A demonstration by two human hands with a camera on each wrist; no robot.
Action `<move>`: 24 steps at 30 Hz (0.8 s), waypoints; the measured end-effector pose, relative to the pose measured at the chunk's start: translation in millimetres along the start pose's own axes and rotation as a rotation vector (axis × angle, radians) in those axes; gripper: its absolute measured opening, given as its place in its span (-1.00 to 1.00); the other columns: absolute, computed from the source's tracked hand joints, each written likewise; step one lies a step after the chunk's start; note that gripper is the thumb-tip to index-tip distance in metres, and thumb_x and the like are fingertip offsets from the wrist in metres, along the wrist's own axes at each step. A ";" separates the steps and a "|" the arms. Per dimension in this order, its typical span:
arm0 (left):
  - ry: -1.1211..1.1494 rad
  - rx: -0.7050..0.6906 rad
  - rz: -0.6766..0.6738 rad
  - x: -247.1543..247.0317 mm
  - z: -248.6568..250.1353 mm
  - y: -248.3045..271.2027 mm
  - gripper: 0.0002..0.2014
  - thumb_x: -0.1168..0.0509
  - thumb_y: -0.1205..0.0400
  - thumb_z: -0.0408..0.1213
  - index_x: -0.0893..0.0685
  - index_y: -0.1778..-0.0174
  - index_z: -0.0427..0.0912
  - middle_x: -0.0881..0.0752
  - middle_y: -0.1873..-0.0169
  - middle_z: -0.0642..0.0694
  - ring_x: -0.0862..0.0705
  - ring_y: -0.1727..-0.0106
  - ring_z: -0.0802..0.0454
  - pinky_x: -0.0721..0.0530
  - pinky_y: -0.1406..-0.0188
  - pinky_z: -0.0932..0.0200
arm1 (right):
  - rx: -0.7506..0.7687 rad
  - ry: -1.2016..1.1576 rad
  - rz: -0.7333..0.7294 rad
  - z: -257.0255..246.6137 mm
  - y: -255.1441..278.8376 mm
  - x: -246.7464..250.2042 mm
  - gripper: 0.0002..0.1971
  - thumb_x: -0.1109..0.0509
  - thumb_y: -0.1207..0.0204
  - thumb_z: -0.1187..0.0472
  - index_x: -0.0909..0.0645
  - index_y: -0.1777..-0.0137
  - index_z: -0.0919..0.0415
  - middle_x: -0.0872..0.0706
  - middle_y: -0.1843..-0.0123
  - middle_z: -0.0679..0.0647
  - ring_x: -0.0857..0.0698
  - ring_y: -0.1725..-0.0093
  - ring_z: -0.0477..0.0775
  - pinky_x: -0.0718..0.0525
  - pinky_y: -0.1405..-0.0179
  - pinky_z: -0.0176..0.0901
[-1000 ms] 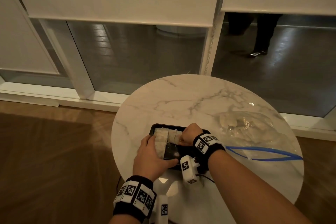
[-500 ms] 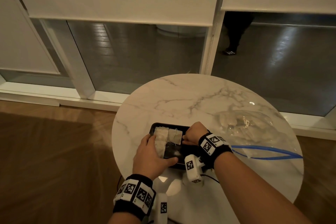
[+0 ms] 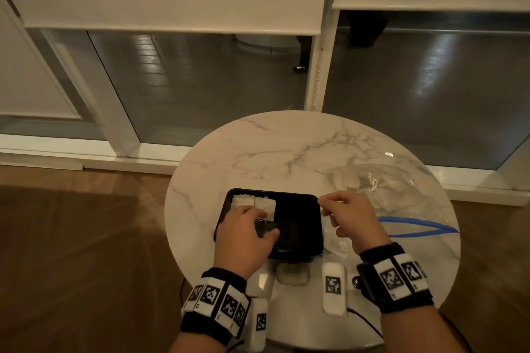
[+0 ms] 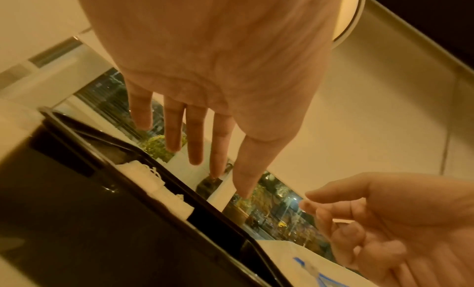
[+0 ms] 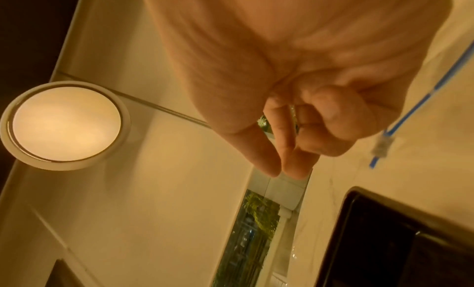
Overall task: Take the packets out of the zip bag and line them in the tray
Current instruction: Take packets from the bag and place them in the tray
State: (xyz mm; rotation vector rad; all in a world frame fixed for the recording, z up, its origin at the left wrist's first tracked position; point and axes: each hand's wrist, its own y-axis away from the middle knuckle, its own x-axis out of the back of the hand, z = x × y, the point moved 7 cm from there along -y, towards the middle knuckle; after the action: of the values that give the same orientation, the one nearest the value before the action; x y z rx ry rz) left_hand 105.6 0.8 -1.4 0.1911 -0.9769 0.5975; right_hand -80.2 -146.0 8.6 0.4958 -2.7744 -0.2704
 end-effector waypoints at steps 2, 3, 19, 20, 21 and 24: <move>0.024 -0.070 -0.050 -6.8 19.2 4.0 -0.70 -0.46 -0.58 0.07 -0.76 -0.21 0.14 -0.68 -0.15 0.22 -0.61 -0.24 0.20 -0.61 -0.34 0.14 | -0.040 0.013 0.013 15.4 6.0 10.1 -0.87 -0.46 -0.56 0.26 -0.76 0.18 0.27 -0.74 0.30 0.18 -0.52 0.43 0.03 -0.46 0.54 -0.19; 0.023 -0.099 -0.083 -12.4 27.6 7.0 -0.74 -0.45 -0.60 0.04 -0.77 -0.19 0.14 -0.69 -0.11 0.21 -0.62 -0.18 0.21 -0.64 -0.30 0.16 | -0.058 0.047 0.011 21.9 9.7 14.1 -0.86 -0.45 -0.57 0.26 -0.75 0.20 0.28 -0.76 0.29 0.19 -0.54 0.43 0.04 -0.49 0.51 -0.17; -0.203 -0.204 -0.252 -49.3 46.9 21.4 -0.79 -0.29 -0.75 -0.13 -0.79 -0.21 0.16 -0.72 -0.22 0.14 -0.62 -0.28 0.13 -0.52 -0.44 0.01 | -0.105 0.660 0.021 91.0 -3.0 19.2 -0.53 -0.50 -0.50 0.15 -0.58 -0.42 0.04 -0.59 -0.43 0.11 -0.64 -0.35 0.15 -0.63 -0.37 0.01; -0.206 -0.203 -0.245 -49.3 46.6 21.0 -0.79 -0.29 -0.75 -0.12 -0.79 -0.21 0.17 -0.72 -0.22 0.15 -0.62 -0.28 0.13 -0.51 -0.45 0.01 | -0.109 0.681 0.034 91.9 -3.5 19.7 -0.50 -0.49 -0.50 0.13 -0.56 -0.46 0.04 -0.57 -0.46 0.12 -0.63 -0.37 0.17 -0.62 -0.38 0.01; -0.209 -0.203 -0.240 -49.0 46.8 20.7 -0.79 -0.29 -0.75 -0.12 -0.79 -0.20 0.18 -0.72 -0.22 0.16 -0.61 -0.29 0.14 -0.49 -0.45 0.02 | -0.109 0.704 0.042 92.1 -3.5 20.2 -0.47 -0.48 -0.51 0.10 -0.54 -0.49 0.04 -0.55 -0.48 0.13 -0.61 -0.40 0.19 -0.61 -0.40 0.02; -0.216 -0.205 -0.230 -49.1 47.3 20.3 -0.79 -0.29 -0.75 -0.11 -0.78 -0.21 0.19 -0.71 -0.22 0.16 -0.60 -0.29 0.15 -0.45 -0.45 0.05 | -0.106 0.813 0.022 92.7 -2.3 18.5 -0.43 -0.47 -0.53 0.00 -0.49 -0.53 0.05 -0.45 -0.53 0.18 -0.54 -0.46 0.25 -0.57 -0.44 0.07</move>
State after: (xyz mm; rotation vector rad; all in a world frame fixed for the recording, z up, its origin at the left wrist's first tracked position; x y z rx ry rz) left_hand 39.8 -21.1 -17.7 0.1847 -1.1988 0.2662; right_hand -126.7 -142.8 -73.6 0.4236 -1.9633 -0.1583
